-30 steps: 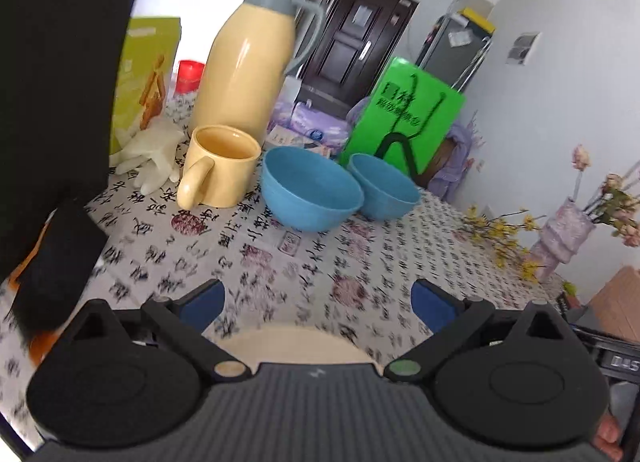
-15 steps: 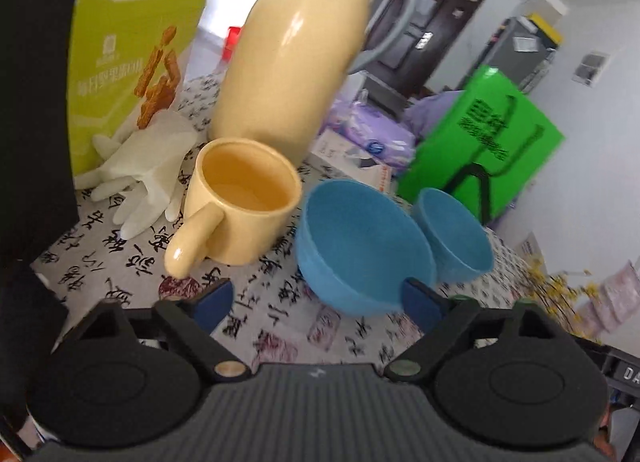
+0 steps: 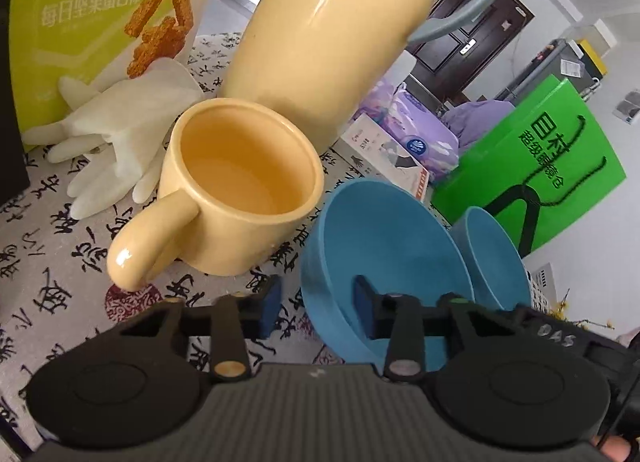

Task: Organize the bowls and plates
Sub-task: 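Grasp a blue bowl rim with the left tool while the right tool grasps another, then lift both blue bowls and carry them past the plate stack toward the vase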

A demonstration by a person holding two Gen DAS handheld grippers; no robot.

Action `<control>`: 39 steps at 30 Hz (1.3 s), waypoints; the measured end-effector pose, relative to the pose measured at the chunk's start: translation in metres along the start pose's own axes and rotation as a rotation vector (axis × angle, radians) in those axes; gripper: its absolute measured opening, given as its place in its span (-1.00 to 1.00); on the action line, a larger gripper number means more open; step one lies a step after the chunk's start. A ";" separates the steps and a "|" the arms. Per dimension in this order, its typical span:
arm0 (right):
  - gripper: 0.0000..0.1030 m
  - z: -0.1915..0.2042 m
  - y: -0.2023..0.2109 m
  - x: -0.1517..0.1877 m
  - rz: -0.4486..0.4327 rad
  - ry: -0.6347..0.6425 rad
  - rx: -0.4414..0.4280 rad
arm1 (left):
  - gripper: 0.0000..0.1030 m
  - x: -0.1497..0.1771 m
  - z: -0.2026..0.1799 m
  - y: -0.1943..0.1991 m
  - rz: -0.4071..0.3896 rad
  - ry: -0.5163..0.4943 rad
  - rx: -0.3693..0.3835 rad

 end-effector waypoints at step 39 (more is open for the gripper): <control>-0.65 0.059 0.229 0.235 -0.106 0.137 -0.040 | -0.65 0.190 0.039 0.257 -0.063 -0.166 -0.027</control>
Point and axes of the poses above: each gripper's, at about its wrist camera, not at the fingertips, and y roughly against the way its jaws point, z to its left, x to its underside, the point moved 3 cm from there along -y, roughly the way its jaws point, and after that the axes turned 1 degree about -y, right-handed, at the moved point
